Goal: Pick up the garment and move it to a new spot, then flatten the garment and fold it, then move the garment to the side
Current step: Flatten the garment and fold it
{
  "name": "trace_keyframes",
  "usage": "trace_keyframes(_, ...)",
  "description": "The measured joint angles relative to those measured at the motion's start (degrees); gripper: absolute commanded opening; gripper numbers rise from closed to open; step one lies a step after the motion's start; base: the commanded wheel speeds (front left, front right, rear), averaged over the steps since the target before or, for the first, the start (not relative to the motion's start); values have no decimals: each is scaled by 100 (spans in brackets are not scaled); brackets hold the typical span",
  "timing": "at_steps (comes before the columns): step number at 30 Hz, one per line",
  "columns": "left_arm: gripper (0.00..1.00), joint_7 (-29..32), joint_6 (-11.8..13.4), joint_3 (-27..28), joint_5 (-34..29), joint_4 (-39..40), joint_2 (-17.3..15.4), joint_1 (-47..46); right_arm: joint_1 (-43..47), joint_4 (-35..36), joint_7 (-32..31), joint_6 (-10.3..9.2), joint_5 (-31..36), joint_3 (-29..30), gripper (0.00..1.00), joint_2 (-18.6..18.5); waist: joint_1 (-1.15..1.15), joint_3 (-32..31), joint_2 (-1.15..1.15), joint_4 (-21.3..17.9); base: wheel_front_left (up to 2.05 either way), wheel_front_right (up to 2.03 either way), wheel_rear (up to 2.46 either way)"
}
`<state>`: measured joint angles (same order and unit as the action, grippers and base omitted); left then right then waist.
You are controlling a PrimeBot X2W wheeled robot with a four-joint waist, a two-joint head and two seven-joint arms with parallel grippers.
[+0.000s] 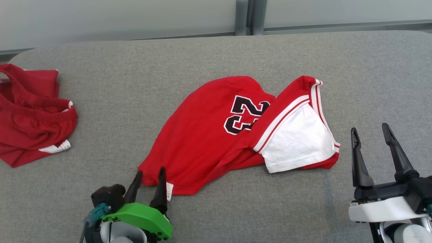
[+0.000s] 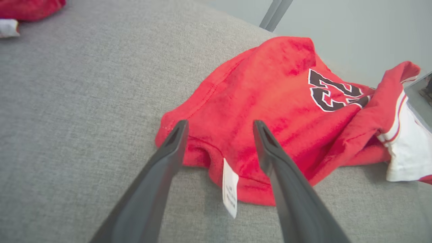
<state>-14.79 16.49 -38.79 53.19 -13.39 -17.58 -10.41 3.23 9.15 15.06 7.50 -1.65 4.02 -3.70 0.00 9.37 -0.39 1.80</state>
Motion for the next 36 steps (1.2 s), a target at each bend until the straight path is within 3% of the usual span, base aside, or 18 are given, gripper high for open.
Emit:
trace_keyframes(6, 100, -25, 8, 593, -844, 541, -170, 417, 74, 132, 0, 0, 127, 111, 100, -36, 0, -102, 0, -38, 0, 0, 0)
trace_keyframes(16, 100, -34, -402, 1589, -2127, 747, -233, 936, 280, -1, 0, 0, 247, 207, 100, -70, 0, -265, 0, 72, 0, 0, 0)
trace_keyframes(25, 100, -34, -1079, 2473, -2740, 726, 103, 1418, 469, -381, 0, 0, 286, 252, 100, -99, 0, -454, 0, 193, 0, 0, 0)
trace_keyframes(27, 100, -34, -1404, 2771, -3014, 736, 264, 1466, 560, -535, 0, 0, 300, 313, 100, -97, 0, -518, 0, 230, 0, 0, 0)
trace_keyframes(36, 100, -35, -2014, 3429, -3586, 623, 777, 1601, 738, -723, 0, 0, 331, 533, 100, 35, 0, -643, 0, 240, 0, 0, 0)
